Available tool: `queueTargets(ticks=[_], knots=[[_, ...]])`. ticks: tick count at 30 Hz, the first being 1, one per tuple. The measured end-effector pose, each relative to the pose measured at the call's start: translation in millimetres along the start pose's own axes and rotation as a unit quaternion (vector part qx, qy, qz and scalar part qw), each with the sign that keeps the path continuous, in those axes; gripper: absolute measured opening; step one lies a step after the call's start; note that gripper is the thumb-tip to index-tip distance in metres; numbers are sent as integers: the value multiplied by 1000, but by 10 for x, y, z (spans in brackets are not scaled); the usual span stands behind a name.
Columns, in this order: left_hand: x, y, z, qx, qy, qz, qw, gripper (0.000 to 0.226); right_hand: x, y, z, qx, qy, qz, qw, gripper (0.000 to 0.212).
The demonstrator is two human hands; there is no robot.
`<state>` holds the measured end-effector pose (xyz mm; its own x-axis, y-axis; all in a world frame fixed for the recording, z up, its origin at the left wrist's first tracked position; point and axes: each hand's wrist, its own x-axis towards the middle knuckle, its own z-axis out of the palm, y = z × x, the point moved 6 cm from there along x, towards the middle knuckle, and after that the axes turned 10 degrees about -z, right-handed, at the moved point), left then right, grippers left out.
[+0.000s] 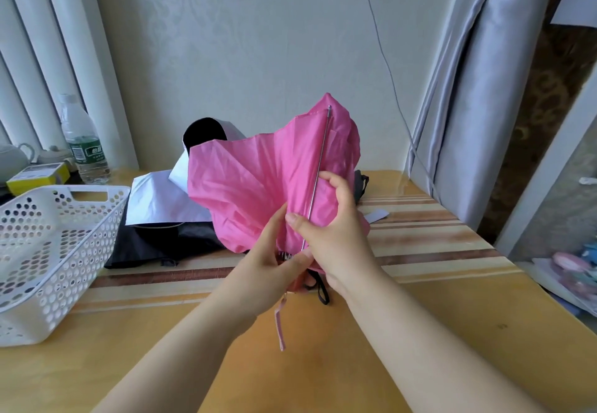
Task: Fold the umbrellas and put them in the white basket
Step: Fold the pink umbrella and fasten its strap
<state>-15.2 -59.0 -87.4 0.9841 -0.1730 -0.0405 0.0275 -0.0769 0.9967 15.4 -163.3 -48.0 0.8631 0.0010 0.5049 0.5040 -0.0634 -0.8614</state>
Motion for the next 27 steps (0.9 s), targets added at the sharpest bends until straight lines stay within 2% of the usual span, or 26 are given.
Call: queueTargets(ticks=[3, 6, 8, 11, 12, 14, 16, 19, 21, 25, 27], knots=[[20, -60, 8, -63, -1, 24, 998, 66, -26, 50, 39, 29, -53, 32, 998, 53], [54, -95, -47, -133, 7, 28, 991, 61, 4, 22, -40, -29, -115, 29, 993, 53], [74, -106, -92, -138, 21, 26, 990, 61, 90, -9, -230, -121, -82, 8, 989, 59], [110, -118, -155, -121, 50, 27, 991, 61, 123, -44, -534, -207, 36, -8, 978, 58], [126, -111, -165, -112, 59, 30, 991, 61, 108, -62, -573, -229, 55, -27, 972, 51], [160, -54, -173, -101, 72, 44, 991, 60, 94, -64, -557, -258, 45, -44, 964, 43], [194, 55, -199, -84, 90, 69, 990, 58, 147, -19, -505, -247, 22, -23, 969, 46], [244, 337, -232, -34, 99, 121, 987, 59, 335, 0, -395, -145, 17, 27, 989, 66], [314, 514, -277, 3, 108, 153, 982, 57, 503, -69, -279, -87, 18, 19, 996, 71], [413, 623, -416, -6, 136, 170, 976, 50, 803, -216, -167, -83, 80, -56, 992, 29], [406, 491, -514, -37, 171, 143, 974, 47, 836, -130, -149, -92, 95, -68, 989, 23]])
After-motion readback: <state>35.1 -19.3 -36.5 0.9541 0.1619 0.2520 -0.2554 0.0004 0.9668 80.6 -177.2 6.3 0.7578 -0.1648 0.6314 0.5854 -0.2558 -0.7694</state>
